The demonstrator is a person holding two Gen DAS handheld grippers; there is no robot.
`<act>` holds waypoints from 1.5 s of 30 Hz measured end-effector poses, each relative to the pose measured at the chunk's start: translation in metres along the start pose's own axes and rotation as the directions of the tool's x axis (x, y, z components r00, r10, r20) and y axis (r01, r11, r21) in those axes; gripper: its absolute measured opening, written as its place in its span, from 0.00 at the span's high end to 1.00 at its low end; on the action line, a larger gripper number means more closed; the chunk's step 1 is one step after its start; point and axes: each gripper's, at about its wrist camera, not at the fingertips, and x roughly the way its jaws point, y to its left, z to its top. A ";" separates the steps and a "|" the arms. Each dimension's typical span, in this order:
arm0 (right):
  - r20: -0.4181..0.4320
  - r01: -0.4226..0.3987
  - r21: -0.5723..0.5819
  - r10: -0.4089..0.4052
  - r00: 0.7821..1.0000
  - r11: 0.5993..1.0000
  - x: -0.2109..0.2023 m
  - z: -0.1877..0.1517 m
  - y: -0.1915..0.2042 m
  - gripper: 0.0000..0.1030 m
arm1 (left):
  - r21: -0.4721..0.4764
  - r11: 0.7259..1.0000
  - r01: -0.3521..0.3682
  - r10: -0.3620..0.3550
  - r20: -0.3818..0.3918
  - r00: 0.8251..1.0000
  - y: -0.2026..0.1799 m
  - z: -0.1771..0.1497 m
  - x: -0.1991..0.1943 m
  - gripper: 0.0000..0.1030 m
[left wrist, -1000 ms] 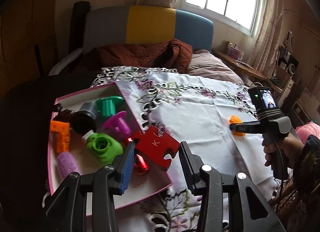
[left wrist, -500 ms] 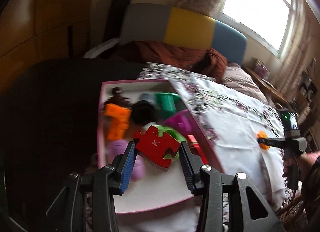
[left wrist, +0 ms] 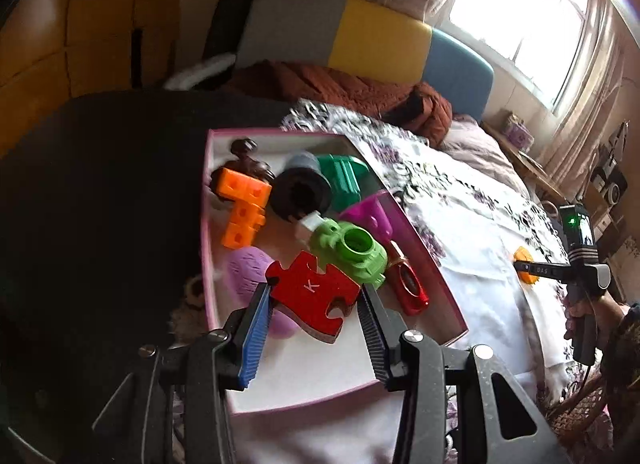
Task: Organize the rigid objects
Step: 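Carry the red puzzle piece into the tray and open the left gripper, then carry the yellow comb into the tray and open the right gripper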
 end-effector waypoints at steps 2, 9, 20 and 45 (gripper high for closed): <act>0.000 0.001 -0.001 -0.001 1.000 1.000 0.000 0.000 0.000 0.71 | 0.009 1.000 -0.008 0.008 -0.025 1.000 -0.004 -0.001 0.009 0.57; -0.003 0.001 0.002 -0.001 1.000 1.000 0.000 0.000 0.001 0.71 | 0.084 0.996 -0.026 0.032 -0.069 0.997 -0.016 -0.010 0.029 0.57; -0.003 0.006 -0.006 -0.006 1.000 1.000 0.000 0.000 0.001 0.71 | 0.093 0.991 -0.094 0.101 -0.071 0.992 -0.009 -0.018 0.025 0.57; 0.003 0.005 0.000 -0.005 1.000 1.000 -0.003 0.001 0.000 0.73 | 0.080 0.986 -0.147 0.146 0.011 0.989 -0.015 -0.011 -0.001 0.57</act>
